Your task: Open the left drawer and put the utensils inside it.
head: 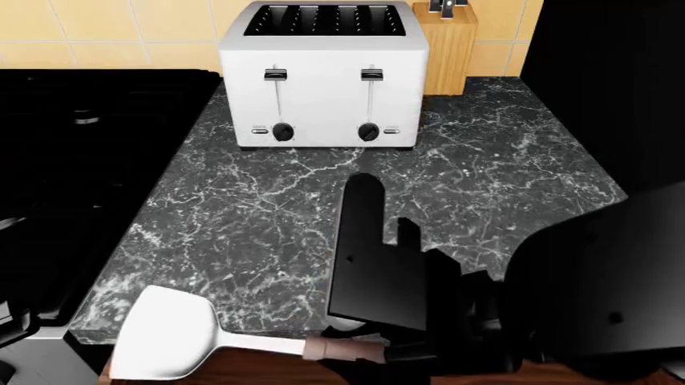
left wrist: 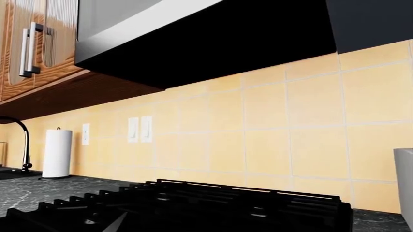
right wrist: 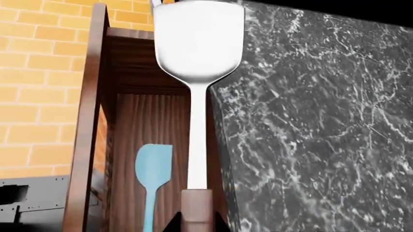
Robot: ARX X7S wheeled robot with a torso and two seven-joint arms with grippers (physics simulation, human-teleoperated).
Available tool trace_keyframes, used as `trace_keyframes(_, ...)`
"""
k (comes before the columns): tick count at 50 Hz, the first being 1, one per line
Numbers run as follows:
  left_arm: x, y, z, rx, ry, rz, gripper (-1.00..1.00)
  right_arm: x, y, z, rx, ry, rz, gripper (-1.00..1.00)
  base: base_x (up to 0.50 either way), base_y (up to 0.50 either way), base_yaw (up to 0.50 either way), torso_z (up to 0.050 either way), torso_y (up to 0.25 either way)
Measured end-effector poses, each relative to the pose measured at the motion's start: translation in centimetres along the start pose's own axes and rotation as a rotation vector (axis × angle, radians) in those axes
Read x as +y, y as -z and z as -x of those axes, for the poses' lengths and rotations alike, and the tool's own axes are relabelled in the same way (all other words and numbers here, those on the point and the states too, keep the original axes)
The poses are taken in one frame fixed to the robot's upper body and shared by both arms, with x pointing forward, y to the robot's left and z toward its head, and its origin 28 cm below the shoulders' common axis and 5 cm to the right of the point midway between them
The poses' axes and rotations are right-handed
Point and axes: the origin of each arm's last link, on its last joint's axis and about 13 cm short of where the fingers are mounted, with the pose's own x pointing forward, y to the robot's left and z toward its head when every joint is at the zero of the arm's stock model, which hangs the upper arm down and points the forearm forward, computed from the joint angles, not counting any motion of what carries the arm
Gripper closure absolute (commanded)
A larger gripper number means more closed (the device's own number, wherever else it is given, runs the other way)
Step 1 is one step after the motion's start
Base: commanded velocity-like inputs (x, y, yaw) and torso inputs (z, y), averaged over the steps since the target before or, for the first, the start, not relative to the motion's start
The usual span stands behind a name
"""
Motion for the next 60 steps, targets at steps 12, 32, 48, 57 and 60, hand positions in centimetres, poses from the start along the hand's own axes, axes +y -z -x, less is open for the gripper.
trace_keyframes(12, 0.0, 0.0, 0.0, 0.000, -0.001, 0.001, -1.00, 0.3, 0.1, -0.3, 0.034, -0.049, -0.015, 1.00, 0.00, 0.00, 0.00, 0.000, 0.000)
trace_keyframes(32, 0.0, 0.0, 0.0, 0.000, -0.001, 0.000, -1.00, 0.6, 0.6, -0.7, 0.095, -0.107, -0.065, 1.00, 0.00, 0.00, 0.00, 0.000, 0.000)
trace_keyframes(48, 0.0, 0.0, 0.0, -0.001, -0.001, 0.000, -1.00, 0.9, 1.1, -1.0, 0.175, -0.147, -0.094, 1.00, 0.00, 0.00, 0.00, 0.000, 0.000)
trace_keyframes(57, 0.0, 0.0, 0.0, 0.000, -0.001, 0.000, -1.00, 1.1, 1.4, -1.1, 0.225, -0.159, -0.099, 1.00, 0.00, 0.00, 0.00, 0.000, 0.000)
trace_keyframes(60, 0.0, 0.0, 0.0, 0.000, -0.002, 0.000, -1.00, 1.1, 1.5, -1.1, 0.240, -0.161, -0.100, 1.00, 0.00, 0.00, 0.00, 0.000, 0.000)
